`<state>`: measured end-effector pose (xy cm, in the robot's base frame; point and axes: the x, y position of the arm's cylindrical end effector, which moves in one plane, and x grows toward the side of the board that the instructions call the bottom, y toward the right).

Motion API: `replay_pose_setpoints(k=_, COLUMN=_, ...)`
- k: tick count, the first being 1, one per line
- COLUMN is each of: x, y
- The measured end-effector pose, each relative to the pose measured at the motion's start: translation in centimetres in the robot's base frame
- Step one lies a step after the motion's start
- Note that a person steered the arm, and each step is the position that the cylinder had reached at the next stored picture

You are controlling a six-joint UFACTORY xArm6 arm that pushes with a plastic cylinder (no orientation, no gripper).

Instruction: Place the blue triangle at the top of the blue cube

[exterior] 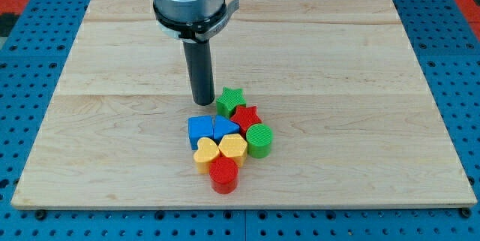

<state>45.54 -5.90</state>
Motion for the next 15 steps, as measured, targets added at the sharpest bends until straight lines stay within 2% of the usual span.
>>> replay_pose_setpoints(k=2, x=-4.5, y=0.0)
replay_pose_setpoints(k=3, x=-5.5, y=5.2)
replay_pose_setpoints(k=4, x=-3.7, y=12.6)
replay_pose_setpoints(k=5, x=-3.1, y=16.4)
replay_pose_setpoints(k=6, x=-3.1, y=16.6)
replay_pose_setpoints(k=7, x=-0.4, y=16.6)
replay_pose_setpoints(k=10, x=16.1, y=16.5)
replay_pose_setpoints(k=13, x=16.2, y=12.1)
replay_pose_setpoints(k=15, x=16.2, y=11.1)
